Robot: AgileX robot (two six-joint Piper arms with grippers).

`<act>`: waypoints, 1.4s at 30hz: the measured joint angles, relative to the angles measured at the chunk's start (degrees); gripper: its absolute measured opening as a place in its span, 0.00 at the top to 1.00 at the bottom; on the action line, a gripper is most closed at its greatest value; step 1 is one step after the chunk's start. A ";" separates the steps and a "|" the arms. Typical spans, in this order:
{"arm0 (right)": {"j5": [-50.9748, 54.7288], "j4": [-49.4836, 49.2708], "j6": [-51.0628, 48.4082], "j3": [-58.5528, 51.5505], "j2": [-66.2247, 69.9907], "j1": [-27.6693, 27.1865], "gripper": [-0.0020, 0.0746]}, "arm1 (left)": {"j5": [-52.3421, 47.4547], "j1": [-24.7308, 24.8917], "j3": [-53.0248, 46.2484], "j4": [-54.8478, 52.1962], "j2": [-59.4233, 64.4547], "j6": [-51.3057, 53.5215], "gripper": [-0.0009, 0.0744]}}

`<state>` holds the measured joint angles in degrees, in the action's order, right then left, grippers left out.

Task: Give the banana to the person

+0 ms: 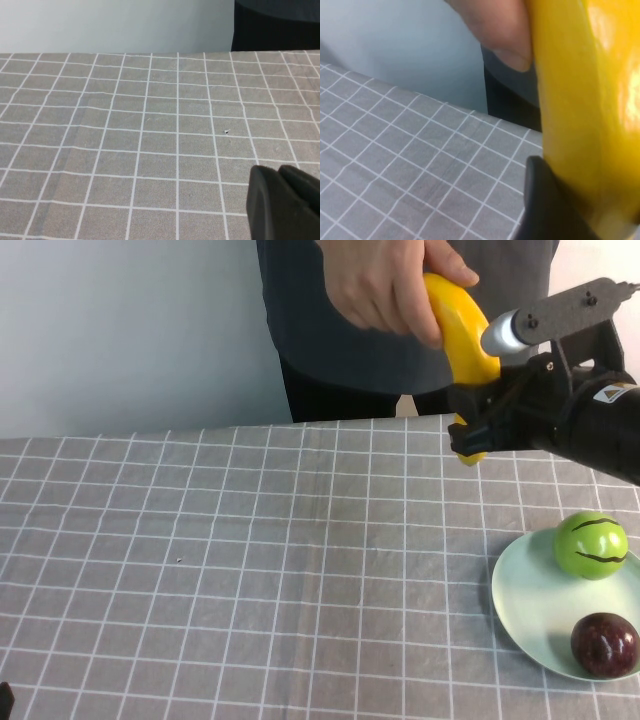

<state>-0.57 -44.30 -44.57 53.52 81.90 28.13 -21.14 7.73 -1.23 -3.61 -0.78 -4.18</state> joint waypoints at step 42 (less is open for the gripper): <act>6.08 -2.80 -0.31 -21.60 -44.56 0.27 0.98 | 0.00 0.00 0.00 0.00 0.00 0.00 0.99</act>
<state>5.51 -47.10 -44.88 31.93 37.34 28.40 -21.14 7.73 -1.23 -3.61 -0.78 -4.18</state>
